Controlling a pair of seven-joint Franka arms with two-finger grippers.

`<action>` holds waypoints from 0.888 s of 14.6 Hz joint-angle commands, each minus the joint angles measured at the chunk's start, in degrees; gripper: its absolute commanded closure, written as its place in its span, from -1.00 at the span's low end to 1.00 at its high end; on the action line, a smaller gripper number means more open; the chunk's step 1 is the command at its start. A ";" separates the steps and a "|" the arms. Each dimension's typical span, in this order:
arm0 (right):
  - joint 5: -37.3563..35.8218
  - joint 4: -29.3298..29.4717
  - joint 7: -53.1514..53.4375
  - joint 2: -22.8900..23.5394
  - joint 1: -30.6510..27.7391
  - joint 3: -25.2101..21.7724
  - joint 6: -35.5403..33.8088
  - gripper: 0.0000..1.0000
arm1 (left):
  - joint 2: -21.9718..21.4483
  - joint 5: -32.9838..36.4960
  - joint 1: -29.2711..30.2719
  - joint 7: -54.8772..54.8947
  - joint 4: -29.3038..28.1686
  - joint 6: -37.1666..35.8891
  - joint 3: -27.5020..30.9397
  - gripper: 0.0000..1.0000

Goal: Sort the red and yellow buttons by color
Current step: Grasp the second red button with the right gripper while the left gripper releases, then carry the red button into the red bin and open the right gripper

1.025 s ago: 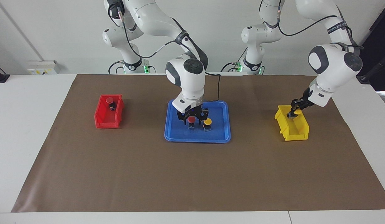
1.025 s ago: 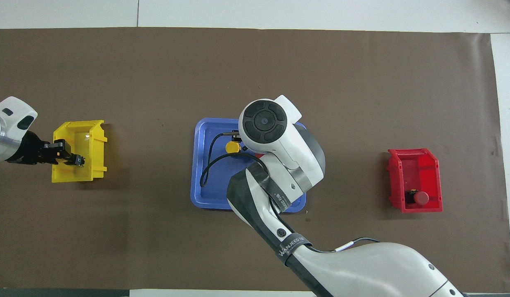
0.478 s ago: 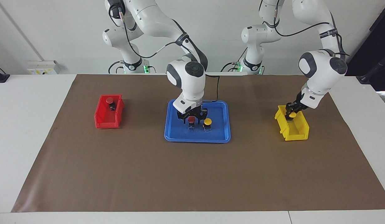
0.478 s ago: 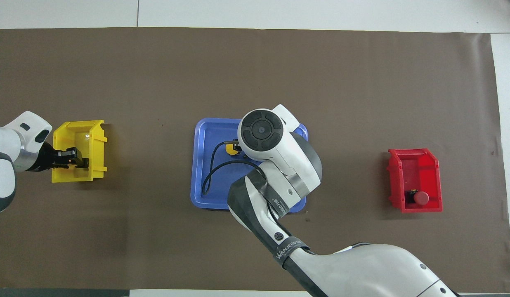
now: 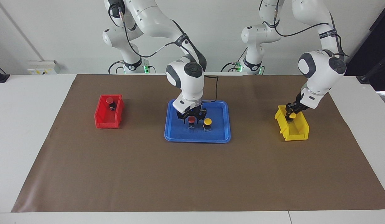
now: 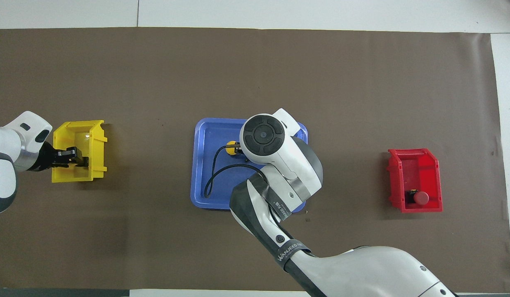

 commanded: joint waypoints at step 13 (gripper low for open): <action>1.89 0.27 -13.99 -10.45 -10.17 -0.09 -8.68 0.57 | -0.78 1.68 -3.25 3.26 31.00 -37.26 -1.03 -1.00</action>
